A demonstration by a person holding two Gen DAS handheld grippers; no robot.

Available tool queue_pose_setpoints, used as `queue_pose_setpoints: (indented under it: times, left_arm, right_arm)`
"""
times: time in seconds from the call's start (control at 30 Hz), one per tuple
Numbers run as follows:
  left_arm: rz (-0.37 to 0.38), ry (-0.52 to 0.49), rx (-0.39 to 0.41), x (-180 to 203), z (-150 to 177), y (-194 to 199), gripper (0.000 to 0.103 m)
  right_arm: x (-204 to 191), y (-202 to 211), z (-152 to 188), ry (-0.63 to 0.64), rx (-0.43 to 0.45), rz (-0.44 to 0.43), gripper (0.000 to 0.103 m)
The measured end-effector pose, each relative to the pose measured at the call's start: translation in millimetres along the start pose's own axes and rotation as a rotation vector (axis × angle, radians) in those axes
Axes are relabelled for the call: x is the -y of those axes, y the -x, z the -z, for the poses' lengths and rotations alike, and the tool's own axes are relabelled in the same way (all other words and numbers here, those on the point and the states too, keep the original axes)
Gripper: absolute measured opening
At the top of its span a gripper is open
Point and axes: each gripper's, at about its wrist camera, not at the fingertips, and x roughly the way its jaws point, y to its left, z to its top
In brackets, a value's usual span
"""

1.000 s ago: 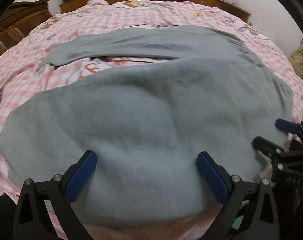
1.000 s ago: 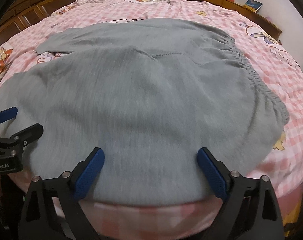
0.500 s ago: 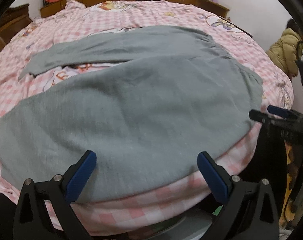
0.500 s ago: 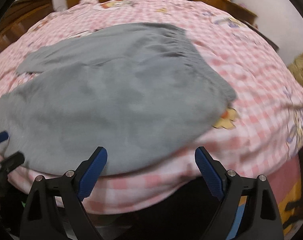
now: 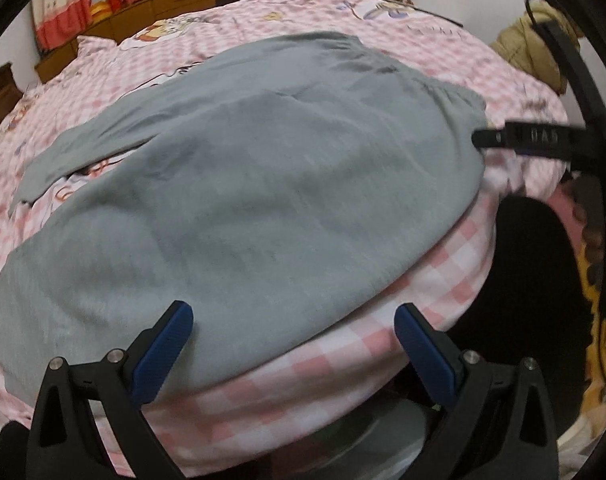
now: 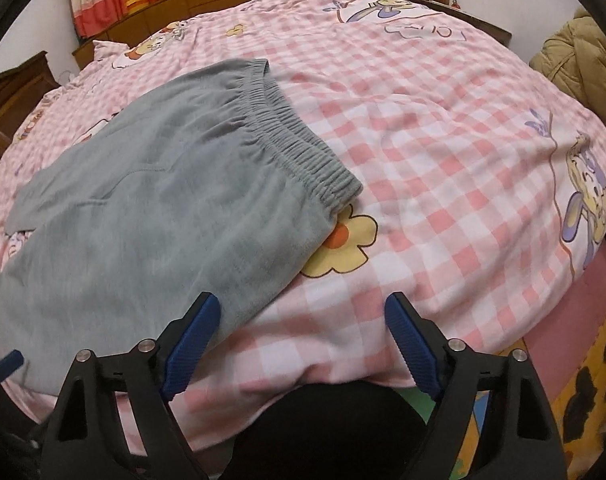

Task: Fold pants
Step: 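Grasp the pant leg with the left gripper while the right gripper grasps the waistband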

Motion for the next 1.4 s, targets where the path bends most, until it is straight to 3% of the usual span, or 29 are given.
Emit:
queue_pose_setpoints:
  times: [0.07, 0.2, 0.5, 0.6, 0.67, 0.73, 0.77, 0.8, 0.83, 0.87, 0.93, 1.03, 1.4]
  left_arm:
    - [-0.027, -0.023, -0.004, 5.1, -0.2, -8.5, 0.102]
    - [-0.011, -0.002, -0.031, 0.9, -0.1, -21.1, 0.102]
    - [-0.094, 0.056, 0.006, -17.3, -3.5, -25.3, 0.095]
    - [-0.11, 0.053, 0.024, -19.9, -3.3, -25.0, 0.09]
    - [-0.121, 0.054, 0.039, -21.5, -3.1, -24.2, 0.08]
    - [-0.115, 0.061, 0.055, -23.3, -3.3, -22.6, 0.067]
    - [-0.107, 0.063, 0.065, -24.3, -3.6, -21.3, 0.049]
    - [-0.096, 0.063, 0.069, -24.3, -4.6, -20.4, 0.038]
    - [-0.073, 0.064, 0.073, -24.5, -6.5, -18.8, 0.02]
    - [-0.049, 0.071, 0.079, -25.4, -7.4, -16.3, 0.016]
    - [-0.03, 0.082, 0.091, -26.5, -9.1, -10.8, 0.012]
    - [-0.009, 0.095, 0.116, -28.2, -11.5, 0.5, 0.009]
    - [0.004, 0.092, 0.215, -31.5, -25.7, 44.9, 0.008]
  right_arm:
    - [-0.4, -2.6, -1.7, -0.001, 0.0, -0.01, 0.085]
    - [0.6, -10.3, -6.8, -0.011, -0.011, -0.023, 0.085]
    - [13.1, -4.5, -11.9, -0.076, 0.0, -0.069, 0.085]
    - [12.7, -6.9, -14.6, -0.07, 0.0, -0.063, 0.085]
    - [12.2, -11.2, -16.4, -0.074, -0.011, -0.065, 0.082]
    - [11.3, -13.9, -18.2, -0.082, -0.018, -0.072, 0.075]
    - [11.5, -14.1, -18.9, -0.086, -0.015, -0.074, 0.072]
    - [11.9, -13.7, -19.9, -0.091, -0.009, -0.077, 0.064]
    - [12.7, -12.8, -20.8, -0.096, -0.001, -0.082, 0.052]
    - [13.9, -12.0, -21.5, -0.103, 0.006, -0.086, 0.044]
    - [17.8, -9.2, -22.4, -0.122, 0.02, -0.129, 0.012]
    - [20.1, -1.8, -22.7, -0.131, 0.052, -0.155, 0.006]
    - [10.0, 40.6, -35.9, -0.07, 0.201, -0.205, 0.003]
